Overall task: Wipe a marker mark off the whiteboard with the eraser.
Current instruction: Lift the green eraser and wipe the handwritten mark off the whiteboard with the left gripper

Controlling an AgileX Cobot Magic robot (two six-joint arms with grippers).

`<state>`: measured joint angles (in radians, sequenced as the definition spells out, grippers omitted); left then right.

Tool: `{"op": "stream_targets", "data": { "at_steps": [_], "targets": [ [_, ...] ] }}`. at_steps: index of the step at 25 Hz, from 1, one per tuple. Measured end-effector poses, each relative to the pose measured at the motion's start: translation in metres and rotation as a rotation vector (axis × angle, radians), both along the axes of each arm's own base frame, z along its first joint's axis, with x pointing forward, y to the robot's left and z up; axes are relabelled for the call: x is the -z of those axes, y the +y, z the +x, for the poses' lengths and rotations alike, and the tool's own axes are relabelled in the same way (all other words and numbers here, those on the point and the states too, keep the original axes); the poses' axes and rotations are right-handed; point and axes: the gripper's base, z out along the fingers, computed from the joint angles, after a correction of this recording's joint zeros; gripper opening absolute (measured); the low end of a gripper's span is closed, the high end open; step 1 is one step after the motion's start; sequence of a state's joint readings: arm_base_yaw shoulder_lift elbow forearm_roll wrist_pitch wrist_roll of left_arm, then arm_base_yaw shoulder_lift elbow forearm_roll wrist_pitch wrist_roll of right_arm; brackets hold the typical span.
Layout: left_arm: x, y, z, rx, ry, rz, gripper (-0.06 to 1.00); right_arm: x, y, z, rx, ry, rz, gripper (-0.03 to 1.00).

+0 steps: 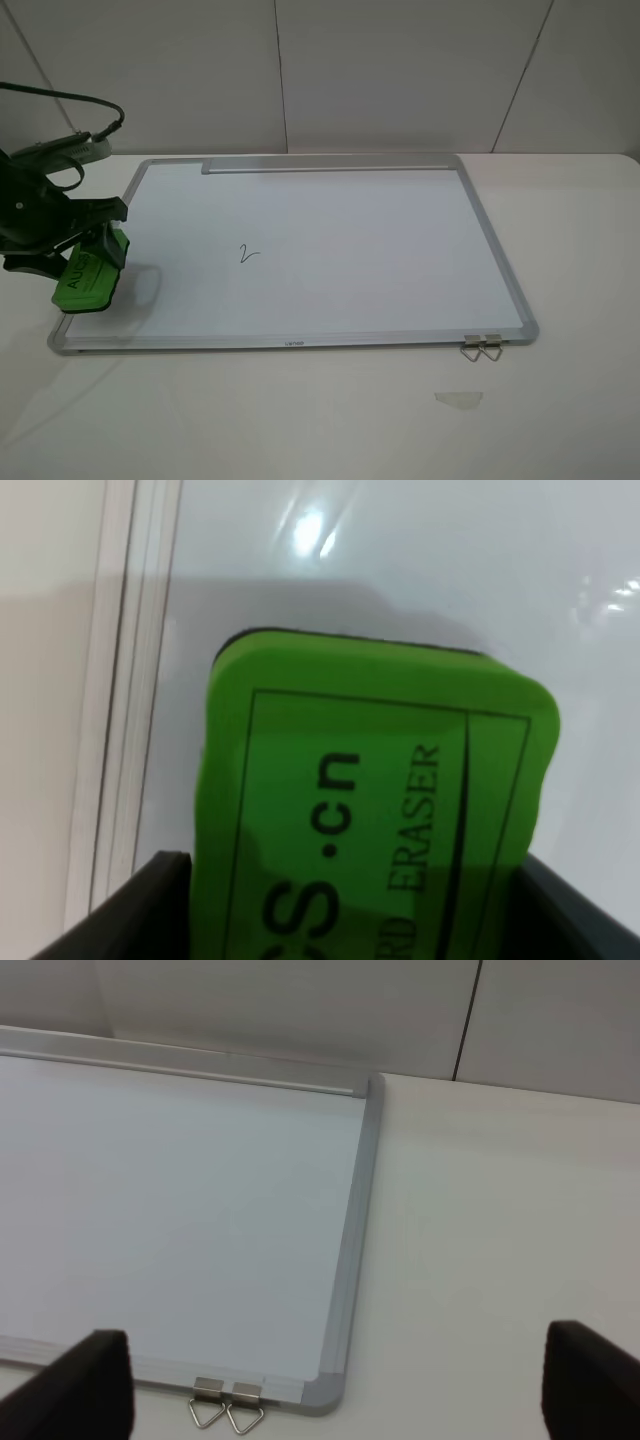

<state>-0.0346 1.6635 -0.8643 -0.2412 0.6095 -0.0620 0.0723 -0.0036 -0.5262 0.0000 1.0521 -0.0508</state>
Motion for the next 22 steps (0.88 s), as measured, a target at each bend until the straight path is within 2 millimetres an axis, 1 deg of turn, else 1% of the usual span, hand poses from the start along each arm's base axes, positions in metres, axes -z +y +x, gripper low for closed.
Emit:
{"op": "stream_targets", "data": {
  "at_steps": [3,5,9,11,13,14,16,18,19,20,22],
  "targets": [
    [-0.020,-0.002,0.010,0.050,0.016,-0.013,0.61,0.000,0.000,0.000,0.000,0.000,0.000,0.82],
    [-0.035,-0.003,0.020,0.082,-0.010,-0.017,0.61,0.000,0.000,0.000,0.000,0.000,0.000,0.82],
    [-0.056,-0.007,0.033,0.137,-0.073,-0.033,0.61,0.000,0.000,0.000,0.000,0.000,0.000,0.82],
    [-0.064,-0.015,0.037,0.180,-0.102,-0.030,0.61,0.000,0.000,0.000,0.000,0.000,0.000,0.82],
    [-0.071,-0.028,0.040,0.233,-0.129,-0.030,0.61,0.000,0.000,0.000,0.000,0.000,0.000,0.82],
    [-0.071,-0.028,0.040,0.233,-0.129,-0.030,0.61,0.000,0.000,0.000,0.000,0.000,0.000,0.82],
    [-0.078,-0.048,0.045,0.294,-0.153,-0.034,0.61,0.000,0.000,0.000,0.000,0.000,0.000,0.82],
    [-0.079,-0.068,0.050,0.349,-0.160,-0.039,0.61,0.000,0.000,0.000,0.000,0.000,0.000,0.82],
    [-0.073,-0.091,0.057,0.397,-0.144,-0.046,0.61,0.000,0.000,0.000,0.000,0.000,0.000,0.82],
    [-0.071,-0.101,0.060,0.416,-0.135,-0.044,0.61,0.000,0.000,0.000,0.000,0.000,0.000,0.82],
    [-0.059,-0.124,0.065,0.466,-0.104,-0.027,0.61,0.000,0.000,0.000,0.000,0.000,0.000,0.82]
  ]
}}
